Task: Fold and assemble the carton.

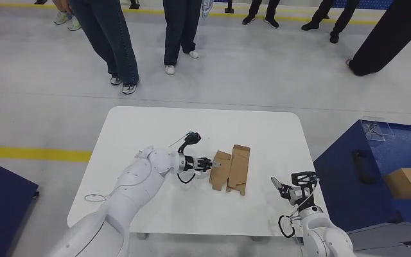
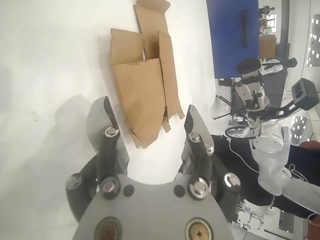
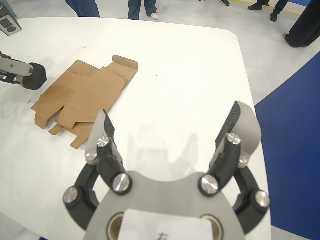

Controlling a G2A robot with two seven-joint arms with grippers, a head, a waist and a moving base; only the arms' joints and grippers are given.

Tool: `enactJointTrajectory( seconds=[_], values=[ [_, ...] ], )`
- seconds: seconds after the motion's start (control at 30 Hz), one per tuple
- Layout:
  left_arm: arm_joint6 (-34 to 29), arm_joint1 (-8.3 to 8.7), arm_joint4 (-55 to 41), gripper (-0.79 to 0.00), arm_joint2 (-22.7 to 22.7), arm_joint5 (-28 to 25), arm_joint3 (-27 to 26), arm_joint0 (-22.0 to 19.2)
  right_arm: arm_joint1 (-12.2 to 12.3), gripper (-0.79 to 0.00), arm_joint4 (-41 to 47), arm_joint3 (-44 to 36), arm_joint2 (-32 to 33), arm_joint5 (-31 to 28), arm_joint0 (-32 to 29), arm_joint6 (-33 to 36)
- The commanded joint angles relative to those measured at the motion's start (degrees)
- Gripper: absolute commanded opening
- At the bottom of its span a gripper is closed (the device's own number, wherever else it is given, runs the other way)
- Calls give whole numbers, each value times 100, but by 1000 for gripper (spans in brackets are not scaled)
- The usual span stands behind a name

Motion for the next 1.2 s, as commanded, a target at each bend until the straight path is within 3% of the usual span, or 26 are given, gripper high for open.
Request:
enactJointTrajectory(
  seconds=[0.0, 0.13, 0.3, 0.53, 0.67, 0.7, 0.73, 0.77, 1.13, 1.17],
  values=[
    [2, -51, -9, -332, 9, -12, 66, 4, 0, 0, 0, 0, 0, 0, 0, 0],
    [-3, -164, -22, -409, 27, -77, 180, 0, 0, 0, 0, 0, 0, 0, 0, 0],
    [-67, -293, -75, -428, 26, -80, 348, 4, 0, 0, 0, 0, 0, 0, 0, 0],
    [-47, -424, -43, -397, 27, 78, 576, 25, 0, 0, 0, 0, 0, 0, 0, 0],
    [-73, -466, -87, -437, -8, 40, 617, 38, 0, 0, 0, 0, 0, 0, 0, 0],
    [-73, -466, -87, -526, -8, 40, 617, 38, 0, 0, 0, 0, 0, 0, 0, 0],
    [-73, -466, -87, -776, -8, 40, 617, 38, 0, 0, 0, 0, 0, 0, 0, 0],
    [-73, -466, -87, -785, -8, 40, 617, 38, 0, 0, 0, 0, 0, 0, 0, 0],
    [-73, -466, -87, -785, -8, 40, 617, 38, 0, 0, 0, 0, 0, 0, 0, 0],
    [-73, -466, -87, -459, -8, 40, 617, 38, 0, 0, 0, 0, 0, 0, 0, 0]
  ],
)
